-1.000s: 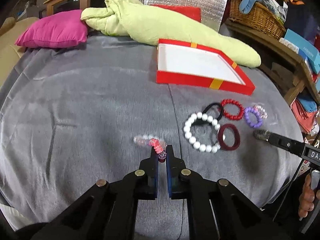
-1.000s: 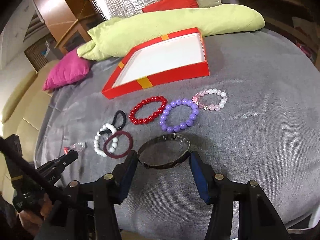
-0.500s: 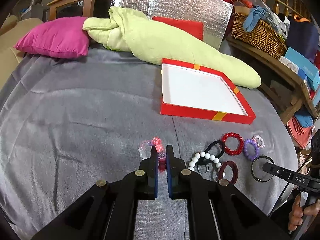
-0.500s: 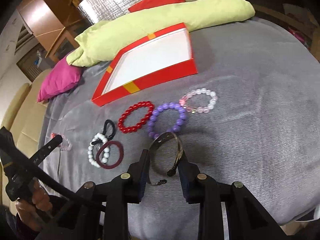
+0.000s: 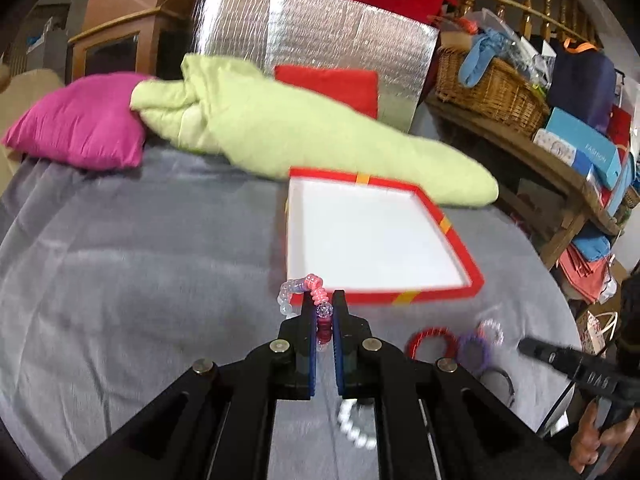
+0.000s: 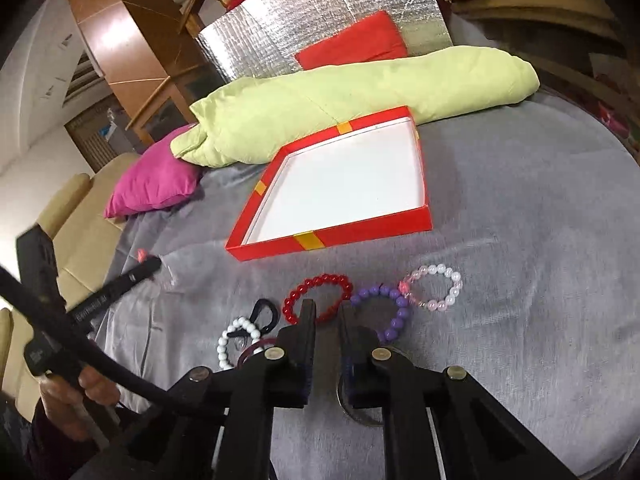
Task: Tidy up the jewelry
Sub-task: 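Carry both bracelets into the red box and open both tools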
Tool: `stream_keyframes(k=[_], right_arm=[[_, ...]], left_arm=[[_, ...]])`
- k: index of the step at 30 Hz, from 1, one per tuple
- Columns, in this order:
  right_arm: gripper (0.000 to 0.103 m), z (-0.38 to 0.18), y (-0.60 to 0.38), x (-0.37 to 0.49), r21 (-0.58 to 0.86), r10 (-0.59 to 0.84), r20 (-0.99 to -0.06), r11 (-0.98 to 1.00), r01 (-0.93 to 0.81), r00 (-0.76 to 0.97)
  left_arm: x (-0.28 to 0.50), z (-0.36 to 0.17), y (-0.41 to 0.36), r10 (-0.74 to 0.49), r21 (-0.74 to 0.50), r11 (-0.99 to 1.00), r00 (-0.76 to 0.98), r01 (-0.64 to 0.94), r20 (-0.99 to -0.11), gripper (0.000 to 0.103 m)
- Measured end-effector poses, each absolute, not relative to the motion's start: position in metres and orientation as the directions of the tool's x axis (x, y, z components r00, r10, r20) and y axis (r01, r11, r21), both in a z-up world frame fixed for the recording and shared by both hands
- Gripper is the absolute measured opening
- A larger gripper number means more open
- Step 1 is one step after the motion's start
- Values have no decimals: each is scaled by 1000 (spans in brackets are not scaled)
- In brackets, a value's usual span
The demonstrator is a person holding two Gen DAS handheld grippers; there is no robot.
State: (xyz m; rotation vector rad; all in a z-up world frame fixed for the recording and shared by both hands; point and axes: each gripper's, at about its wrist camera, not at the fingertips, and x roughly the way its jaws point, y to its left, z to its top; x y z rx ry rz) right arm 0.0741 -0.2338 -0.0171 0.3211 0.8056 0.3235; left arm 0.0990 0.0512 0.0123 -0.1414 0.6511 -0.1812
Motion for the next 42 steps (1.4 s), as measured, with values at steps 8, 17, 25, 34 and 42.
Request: stream_keyframes(k=[8, 17, 25, 34, 42], right_arm=[[91, -37, -230, 63, 188, 230, -749, 973, -134, 621], [64, -74, -194, 73, -19, 101, -828, 978, -208, 552], [63, -23, -212, 74, 85, 175, -701, 983, -162, 691], [63, 6, -202, 167, 207, 220, -628, 972, -112, 747], [65, -30, -195, 216, 309, 274, -706, 949, -65, 653]], left_arm=[[103, -5, 48, -237, -210, 968, 771, 136, -591, 8], [102, 2, 42, -245, -187, 968, 787, 167, -567, 8], [124, 9, 40, -299, -195, 954, 789, 228, -537, 8], [172, -9, 11, -426, -257, 905, 703, 340, -570, 8], [203, -33, 18, -385, -261, 923, 660, 283, -646, 8]])
